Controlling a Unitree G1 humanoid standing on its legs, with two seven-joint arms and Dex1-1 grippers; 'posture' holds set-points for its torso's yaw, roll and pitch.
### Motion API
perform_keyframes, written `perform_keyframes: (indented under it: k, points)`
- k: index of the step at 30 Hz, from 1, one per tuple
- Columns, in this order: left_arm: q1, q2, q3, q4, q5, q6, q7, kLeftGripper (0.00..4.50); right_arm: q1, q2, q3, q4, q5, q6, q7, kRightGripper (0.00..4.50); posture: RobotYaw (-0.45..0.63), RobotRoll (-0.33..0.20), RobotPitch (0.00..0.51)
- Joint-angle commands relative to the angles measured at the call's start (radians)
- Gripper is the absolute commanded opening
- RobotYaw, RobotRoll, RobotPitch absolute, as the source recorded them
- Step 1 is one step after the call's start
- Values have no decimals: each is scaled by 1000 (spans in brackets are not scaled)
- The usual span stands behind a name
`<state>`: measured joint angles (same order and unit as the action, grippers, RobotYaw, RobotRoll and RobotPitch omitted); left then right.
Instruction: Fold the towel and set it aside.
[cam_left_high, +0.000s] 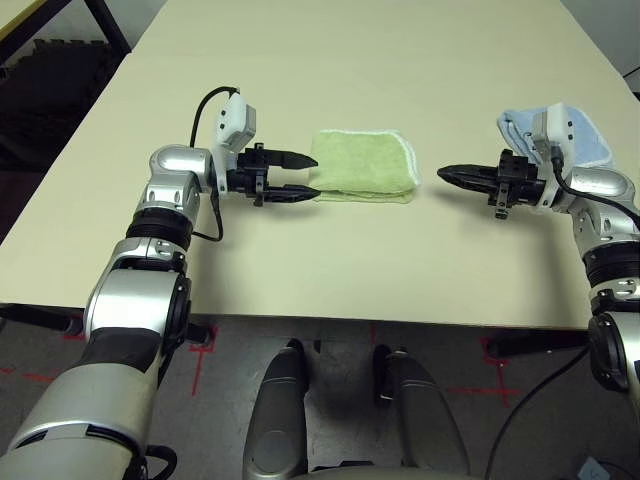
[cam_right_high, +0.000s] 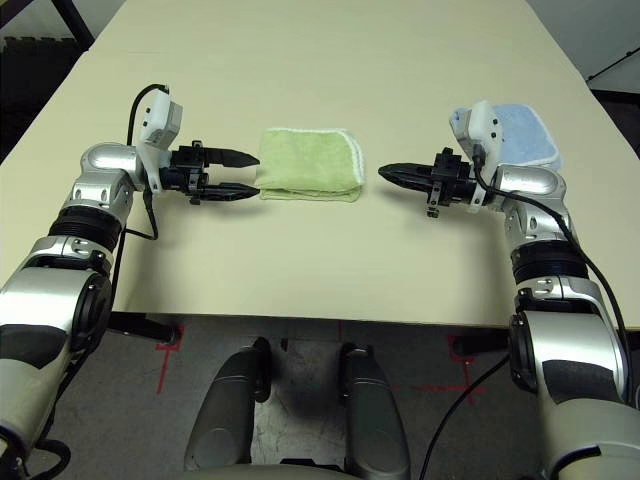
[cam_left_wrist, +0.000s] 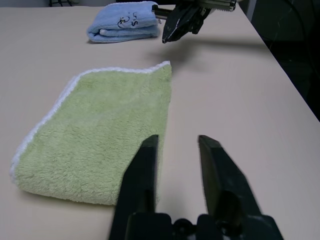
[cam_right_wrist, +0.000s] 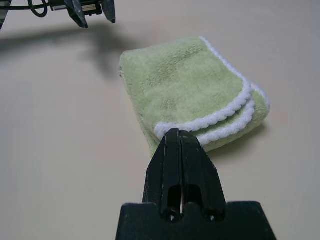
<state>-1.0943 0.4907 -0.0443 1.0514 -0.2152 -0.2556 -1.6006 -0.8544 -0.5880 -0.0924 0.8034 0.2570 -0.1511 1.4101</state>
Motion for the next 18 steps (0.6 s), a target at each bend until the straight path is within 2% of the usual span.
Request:
perform_keyframes:
  k: [1, 11, 18]
  points:
    - [-8, 15, -34, 22, -13, -32, -14, 139, -32, 7, 6, 51, -3, -27, 18, 0, 0, 0, 229]
    - [-104, -13, -25, 163, 45, -67, 1, 63, -216, 113, 52, 300, -92, -130, -2, 0, -11, 0, 284]
    - [-148, -50, 2, 214, 98, -86, 94, 63, -273, 197, 66, 409, -156, -165, -64, 0, 2, 0, 320]
